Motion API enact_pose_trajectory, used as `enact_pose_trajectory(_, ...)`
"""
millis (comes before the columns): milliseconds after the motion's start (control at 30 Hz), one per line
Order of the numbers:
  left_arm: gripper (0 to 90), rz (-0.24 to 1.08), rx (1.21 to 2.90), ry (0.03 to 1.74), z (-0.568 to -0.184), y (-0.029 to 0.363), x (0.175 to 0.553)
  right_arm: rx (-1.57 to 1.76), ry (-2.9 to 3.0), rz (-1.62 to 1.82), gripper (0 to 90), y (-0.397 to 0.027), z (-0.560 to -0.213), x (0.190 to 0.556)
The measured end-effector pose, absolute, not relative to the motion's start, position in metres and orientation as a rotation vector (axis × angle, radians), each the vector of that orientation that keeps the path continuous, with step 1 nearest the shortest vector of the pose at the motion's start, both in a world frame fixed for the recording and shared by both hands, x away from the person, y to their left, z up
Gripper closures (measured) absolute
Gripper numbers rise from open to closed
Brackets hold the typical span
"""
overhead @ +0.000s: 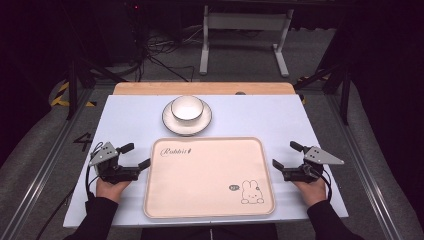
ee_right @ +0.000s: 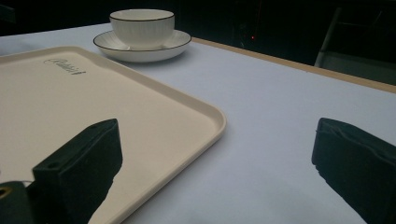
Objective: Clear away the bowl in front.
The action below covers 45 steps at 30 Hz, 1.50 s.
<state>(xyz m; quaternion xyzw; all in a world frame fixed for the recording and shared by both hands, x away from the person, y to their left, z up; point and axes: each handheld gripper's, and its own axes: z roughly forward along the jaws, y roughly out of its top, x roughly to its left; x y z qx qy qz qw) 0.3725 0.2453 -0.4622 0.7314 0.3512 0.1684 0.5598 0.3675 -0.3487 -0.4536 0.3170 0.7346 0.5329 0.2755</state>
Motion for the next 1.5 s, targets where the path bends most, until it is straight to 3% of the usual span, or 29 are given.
enact_pose_trajectory(400, 5.7, 0.359, 1.720, 0.826, -0.453, 0.243, 0.375, 0.850, 1.966, 1.442, 2.0, -0.349, -0.454, 0.367)
enact_pose_trajectory(600, 5.7, 0.457, 1.729, 0.762, -0.426, 0.247, 0.376, 0.883, 1.950, 1.441, 2.1, -0.350, -0.454, 0.368)
enact_pose_trajectory(1167, 5.5, 0.470, 1.658, 0.731, -0.394, 0.242, 0.388, 0.882, 1.953, 1.471, 3.7, -0.353, -0.454, 0.369)
enact_pose_trajectory(1500, 7.8, 0.461, 1.664, 0.735, -0.397, 0.212, 0.430, 0.888, 1.953, 1.478, 3.7, -0.353, -0.454, 0.368)
